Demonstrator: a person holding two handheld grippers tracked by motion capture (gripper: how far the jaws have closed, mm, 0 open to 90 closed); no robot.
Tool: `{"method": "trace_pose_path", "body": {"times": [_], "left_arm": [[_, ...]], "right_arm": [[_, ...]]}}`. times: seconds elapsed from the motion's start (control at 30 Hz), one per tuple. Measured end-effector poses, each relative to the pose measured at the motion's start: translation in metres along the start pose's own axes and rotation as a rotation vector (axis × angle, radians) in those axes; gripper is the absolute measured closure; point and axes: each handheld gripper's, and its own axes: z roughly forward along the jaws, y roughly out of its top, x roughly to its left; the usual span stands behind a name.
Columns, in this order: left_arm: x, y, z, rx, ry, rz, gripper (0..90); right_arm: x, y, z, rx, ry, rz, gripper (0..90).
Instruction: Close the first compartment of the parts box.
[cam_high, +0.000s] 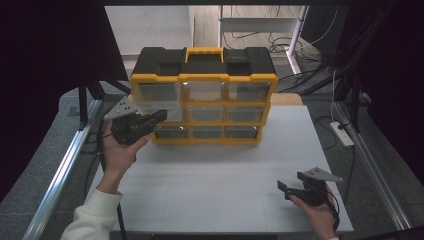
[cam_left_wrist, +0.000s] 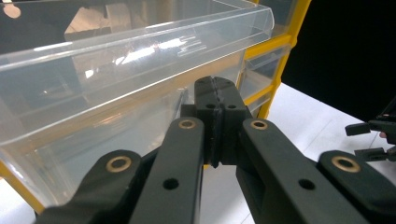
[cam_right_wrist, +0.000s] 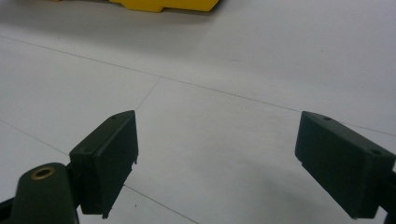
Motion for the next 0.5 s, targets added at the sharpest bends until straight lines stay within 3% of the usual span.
{"method": "trace_pose_path", "body": {"times": [0.5], "left_arm": [[0.0067, 0.0048, 0.0058, 0.002, 0.014, -0.01, 89.0]], "right_arm": [[0.0024, 0.0011, 0.0016, 0.004, 0.007, -0.009, 14.0]]}}
